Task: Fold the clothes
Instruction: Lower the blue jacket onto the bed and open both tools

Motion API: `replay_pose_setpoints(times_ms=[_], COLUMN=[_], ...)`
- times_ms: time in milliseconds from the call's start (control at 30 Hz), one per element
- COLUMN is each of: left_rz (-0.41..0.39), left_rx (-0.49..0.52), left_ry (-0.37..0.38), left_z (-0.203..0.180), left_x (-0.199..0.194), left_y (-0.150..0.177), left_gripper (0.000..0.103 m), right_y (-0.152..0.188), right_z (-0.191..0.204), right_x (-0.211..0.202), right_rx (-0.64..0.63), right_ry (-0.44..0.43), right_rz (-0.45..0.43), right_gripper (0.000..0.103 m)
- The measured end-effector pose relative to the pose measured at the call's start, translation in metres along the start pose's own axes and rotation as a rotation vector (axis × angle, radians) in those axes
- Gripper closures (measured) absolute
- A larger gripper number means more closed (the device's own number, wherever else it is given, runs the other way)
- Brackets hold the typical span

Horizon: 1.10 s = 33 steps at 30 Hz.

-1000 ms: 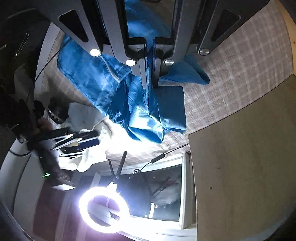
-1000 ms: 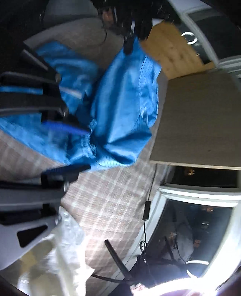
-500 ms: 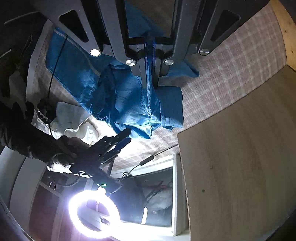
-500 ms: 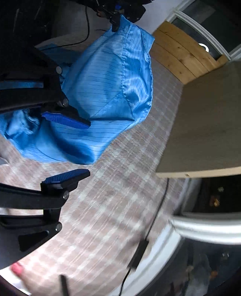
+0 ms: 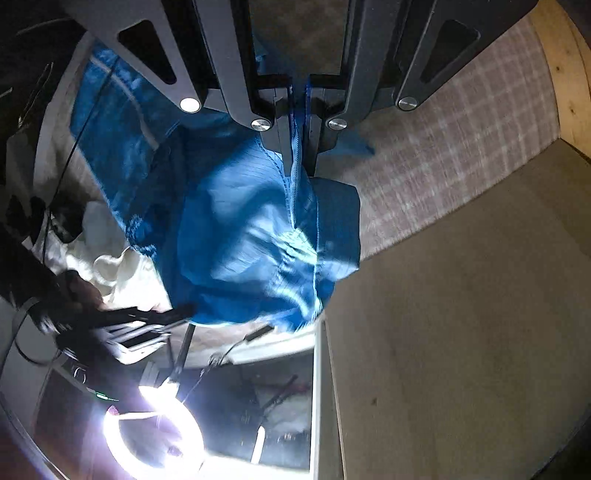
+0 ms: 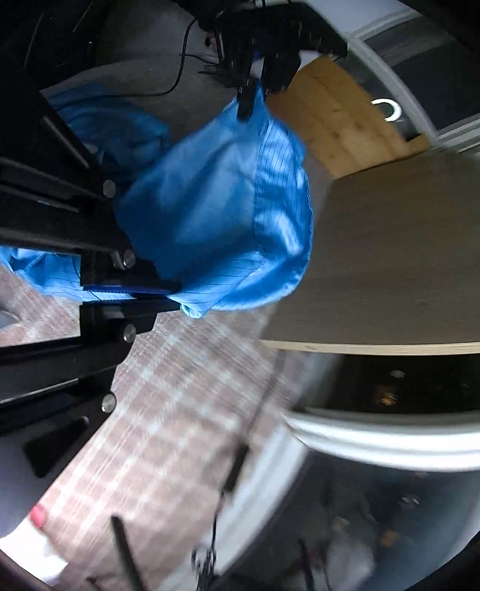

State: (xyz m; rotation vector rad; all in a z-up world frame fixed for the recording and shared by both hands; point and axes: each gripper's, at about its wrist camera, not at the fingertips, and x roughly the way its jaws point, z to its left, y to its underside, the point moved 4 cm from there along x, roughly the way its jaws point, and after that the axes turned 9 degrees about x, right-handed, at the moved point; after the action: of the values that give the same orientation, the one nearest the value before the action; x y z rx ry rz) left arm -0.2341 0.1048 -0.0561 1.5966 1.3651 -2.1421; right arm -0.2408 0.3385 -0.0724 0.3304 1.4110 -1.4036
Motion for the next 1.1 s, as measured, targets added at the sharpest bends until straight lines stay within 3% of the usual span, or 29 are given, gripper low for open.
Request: replay_pose_setpoints(times_ms=[133, 267, 400, 533, 633, 667, 800, 867, 900, 933, 1000, 1100], left_rz=[-0.053, -0.045, 0.049, 0.153, 0.165, 0.163, 0.165, 0.150, 0.134, 0.121, 0.095, 0.096], left_rx=[0.056, 0.079, 0.073, 0.096, 0.107, 0.116, 0.156, 0.161, 0.152, 0.128, 0.080, -0.066], left_ry=[0.020, 0.054, 0.157, 0.166, 0.167, 0.170, 0.198, 0.175, 0.160, 0.141, 0.105, 0.090], left_z=[-0.036, -0.081, -0.126, -0.149, -0.160, -0.163, -0.172, -0.170, -0.164, -0.153, -0.132, -0.096], left_x=[-0.039, -0.057, -0.023, 0.022, 0.021, 0.014, -0.026, -0.043, -0.047, -0.046, -0.042, -0.023], left_y=[0.014, 0.054, 0.112, 0.152, 0.162, 0.163, 0.169, 0.165, 0.160, 0.153, 0.140, 0.131], left_gripper=[0.100, 0.100, 0.100, 0.099, 0.096, 0.091, 0.088, 0.088, 0.087, 0.082, 0.074, 0.074], right_y=[0.033, 0.098, 0.166, 0.215, 0.230, 0.233, 0.237, 0.233, 0.229, 0.224, 0.213, 0.203], right_z=[0.028, 0.055, 0.063, 0.061, 0.068, 0.069, 0.063, 0.063, 0.064, 0.067, 0.074, 0.086], right_x=[-0.059, -0.084, -0.044, 0.008, 0.019, 0.014, -0.024, -0.052, -0.063, -0.068, -0.071, -0.057], right_rx=[0.012, 0.044, 0.074, 0.044, -0.041, -0.069, -0.085, -0.051, -0.028, -0.006, 0.029, 0.068], right_ry=[0.026, 0.090, 0.180, 0.261, 0.323, 0.340, 0.401, 0.380, 0.361, 0.341, 0.301, 0.254], right_rz=[-0.099, -0.119, -0.012, 0.106, 0.152, 0.168, 0.209, 0.166, 0.139, 0.115, 0.078, 0.083], right_gripper=[0.101, 0.101, 0.101, 0.101, 0.101, 0.101, 0.095, 0.091, 0.082, 0.073, 0.065, 0.064])
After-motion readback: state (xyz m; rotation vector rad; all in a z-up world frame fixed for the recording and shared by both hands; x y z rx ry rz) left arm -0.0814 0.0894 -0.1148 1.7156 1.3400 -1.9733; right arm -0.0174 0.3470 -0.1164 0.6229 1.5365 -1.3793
